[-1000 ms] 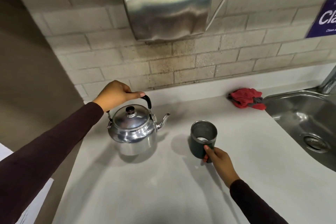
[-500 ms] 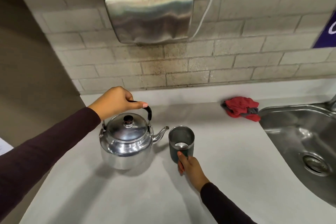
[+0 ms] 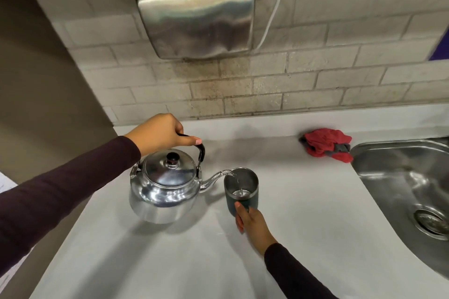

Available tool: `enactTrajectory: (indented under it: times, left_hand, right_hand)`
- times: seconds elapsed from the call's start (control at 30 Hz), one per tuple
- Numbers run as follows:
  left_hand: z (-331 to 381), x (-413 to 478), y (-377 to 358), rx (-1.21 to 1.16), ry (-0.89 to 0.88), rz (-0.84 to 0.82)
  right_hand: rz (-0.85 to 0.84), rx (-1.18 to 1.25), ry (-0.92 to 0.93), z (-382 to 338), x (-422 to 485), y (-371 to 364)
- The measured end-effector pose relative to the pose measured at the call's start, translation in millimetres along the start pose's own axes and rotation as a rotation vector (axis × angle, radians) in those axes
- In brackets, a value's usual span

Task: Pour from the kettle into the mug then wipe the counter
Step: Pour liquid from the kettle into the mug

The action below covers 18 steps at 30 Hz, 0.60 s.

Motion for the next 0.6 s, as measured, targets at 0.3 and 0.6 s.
enactTrajectory:
  times: [0.3,0.6]
  left_hand:
    - [2.5,13.4,12.7,0.1,-0.121,-0.024]
    - [3.3,23.3,18.8,0.174,-0.18,-0.034]
  right_hand:
    - [0.028,0.01,-0.015,0.0,-2.8,-1.9]
    - [0.054,-0.004,-0.022,5.2,0.3,-2.8]
Point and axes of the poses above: each hand's wrist, its own x-axis towards the middle knuckle, its own y-axis out of the back of the hand, z = x × y, the point moved 2 cm from there along x, towards the middle knuckle, and after that the axes turned 1 degree about z, right-handed, at the moved point
